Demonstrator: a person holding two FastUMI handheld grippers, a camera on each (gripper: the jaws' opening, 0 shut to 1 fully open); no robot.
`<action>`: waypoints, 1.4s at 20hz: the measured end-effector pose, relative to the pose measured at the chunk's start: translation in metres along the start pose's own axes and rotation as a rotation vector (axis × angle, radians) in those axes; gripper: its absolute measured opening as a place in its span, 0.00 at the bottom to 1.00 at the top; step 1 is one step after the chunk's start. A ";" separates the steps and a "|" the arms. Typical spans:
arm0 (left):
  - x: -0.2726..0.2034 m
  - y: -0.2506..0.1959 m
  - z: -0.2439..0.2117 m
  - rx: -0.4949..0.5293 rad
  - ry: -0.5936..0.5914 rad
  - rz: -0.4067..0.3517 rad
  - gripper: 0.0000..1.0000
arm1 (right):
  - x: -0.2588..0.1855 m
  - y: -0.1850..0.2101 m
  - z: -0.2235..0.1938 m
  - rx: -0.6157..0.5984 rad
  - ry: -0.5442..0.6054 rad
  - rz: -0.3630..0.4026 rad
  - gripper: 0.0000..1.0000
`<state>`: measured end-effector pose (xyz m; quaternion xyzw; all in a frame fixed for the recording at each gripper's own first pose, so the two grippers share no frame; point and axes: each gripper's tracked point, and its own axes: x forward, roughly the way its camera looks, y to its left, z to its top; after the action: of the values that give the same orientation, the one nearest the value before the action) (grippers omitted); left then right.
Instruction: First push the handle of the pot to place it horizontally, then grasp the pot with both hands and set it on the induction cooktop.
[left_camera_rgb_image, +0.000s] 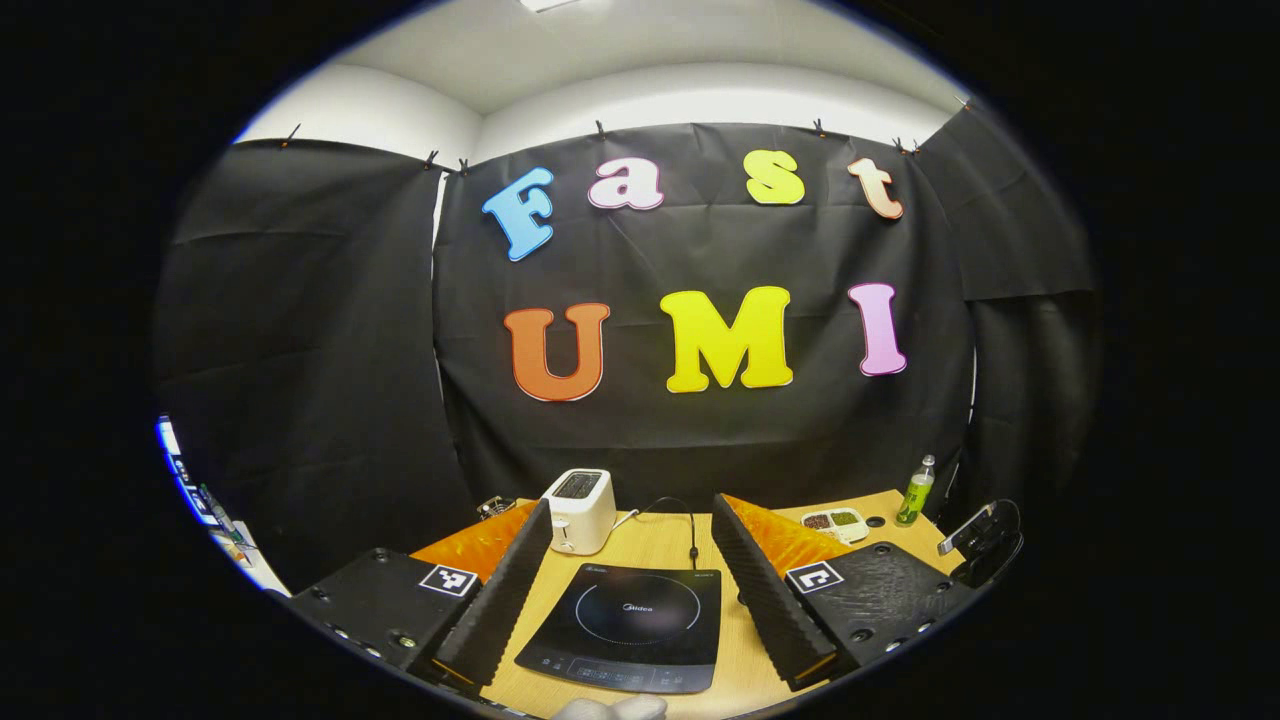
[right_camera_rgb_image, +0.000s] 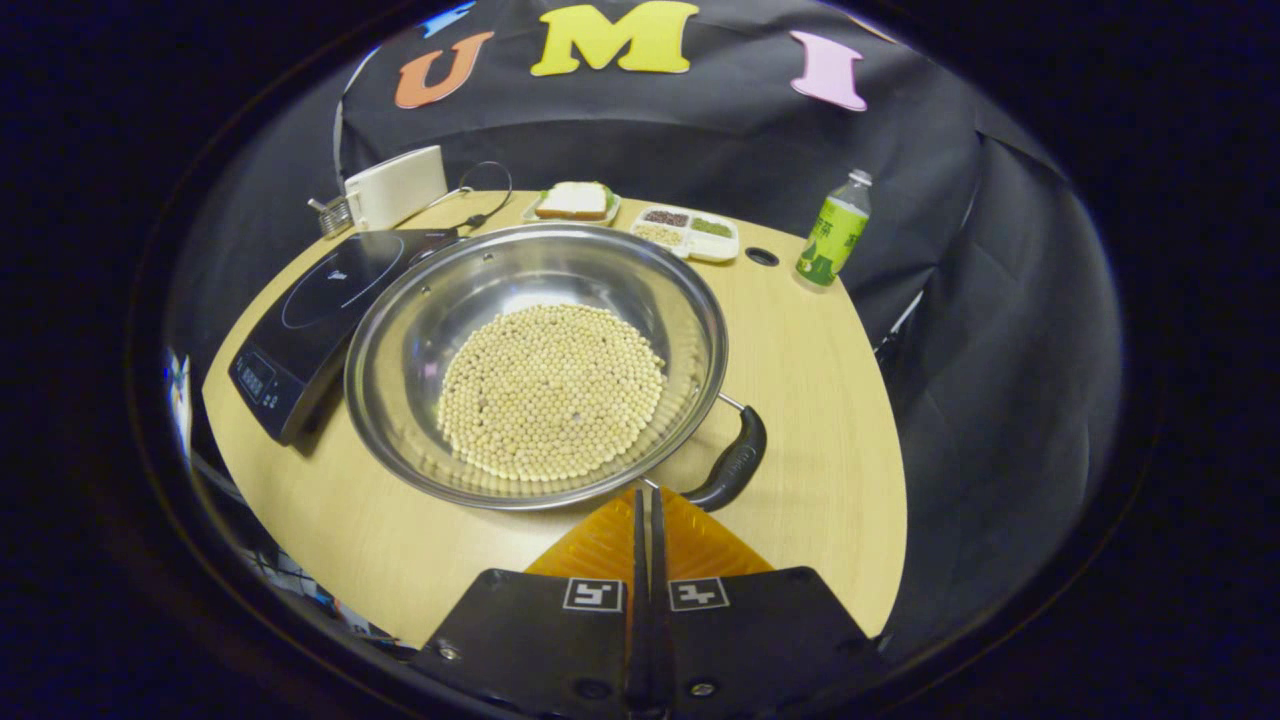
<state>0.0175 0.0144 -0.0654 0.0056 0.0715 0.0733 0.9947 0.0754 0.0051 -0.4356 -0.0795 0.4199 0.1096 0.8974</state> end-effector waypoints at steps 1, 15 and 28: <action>0.001 0.000 -0.001 0.000 0.003 0.004 0.96 | 0.003 -0.004 0.003 -0.026 -0.001 -0.002 0.04; 0.018 -0.024 -0.016 0.018 0.045 0.072 0.96 | 0.042 -0.050 0.041 -0.254 -0.039 0.075 0.04; 0.050 -0.063 -0.053 -0.026 0.050 0.004 0.96 | 0.035 -0.056 0.034 -0.117 -0.083 0.104 0.31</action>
<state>0.0682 -0.0408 -0.1267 -0.0090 0.0954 0.0764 0.9925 0.1370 -0.0363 -0.4384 -0.1054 0.3790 0.1838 0.9008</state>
